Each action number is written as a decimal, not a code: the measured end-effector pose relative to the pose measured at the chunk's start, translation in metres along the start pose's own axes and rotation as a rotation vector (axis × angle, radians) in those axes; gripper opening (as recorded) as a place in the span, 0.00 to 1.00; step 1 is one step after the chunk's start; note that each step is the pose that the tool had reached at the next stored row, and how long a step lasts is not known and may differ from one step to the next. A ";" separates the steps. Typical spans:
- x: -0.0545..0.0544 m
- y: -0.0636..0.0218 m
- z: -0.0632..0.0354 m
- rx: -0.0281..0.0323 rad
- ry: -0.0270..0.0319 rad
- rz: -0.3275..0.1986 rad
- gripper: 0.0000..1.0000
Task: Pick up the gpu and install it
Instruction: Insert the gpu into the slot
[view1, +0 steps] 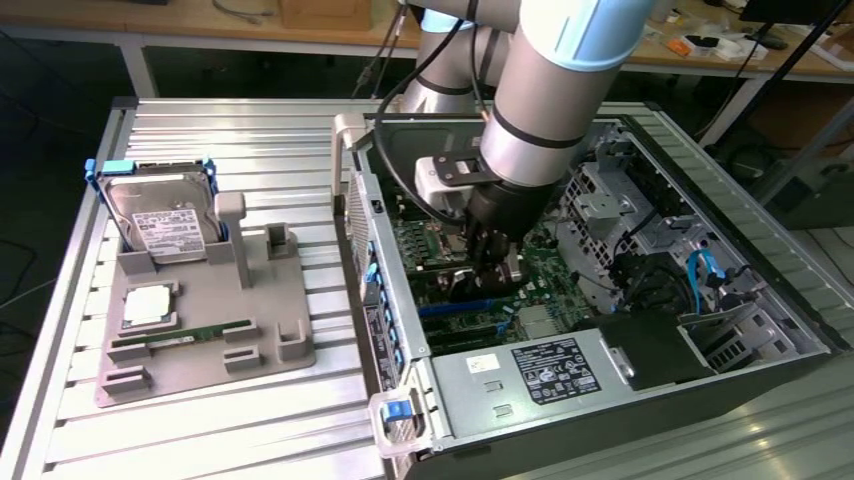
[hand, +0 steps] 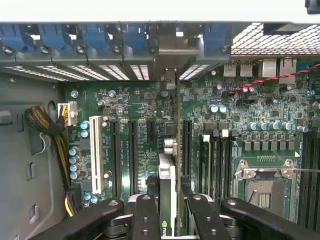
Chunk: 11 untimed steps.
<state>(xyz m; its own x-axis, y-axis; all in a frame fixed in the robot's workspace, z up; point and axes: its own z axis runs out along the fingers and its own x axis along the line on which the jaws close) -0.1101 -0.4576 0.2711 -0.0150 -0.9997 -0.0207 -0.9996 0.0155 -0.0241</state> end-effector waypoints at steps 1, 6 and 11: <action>0.000 -0.0001 0.0000 0.0001 0.0001 0.004 0.27; 0.000 -0.0001 0.0000 0.0003 0.0003 0.013 0.27; 0.000 0.0039 -0.0001 0.0006 0.0003 0.013 0.27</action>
<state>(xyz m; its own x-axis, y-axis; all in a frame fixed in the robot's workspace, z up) -0.1140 -0.4577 0.2710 -0.0283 -0.9994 -0.0207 -0.9993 0.0288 -0.0244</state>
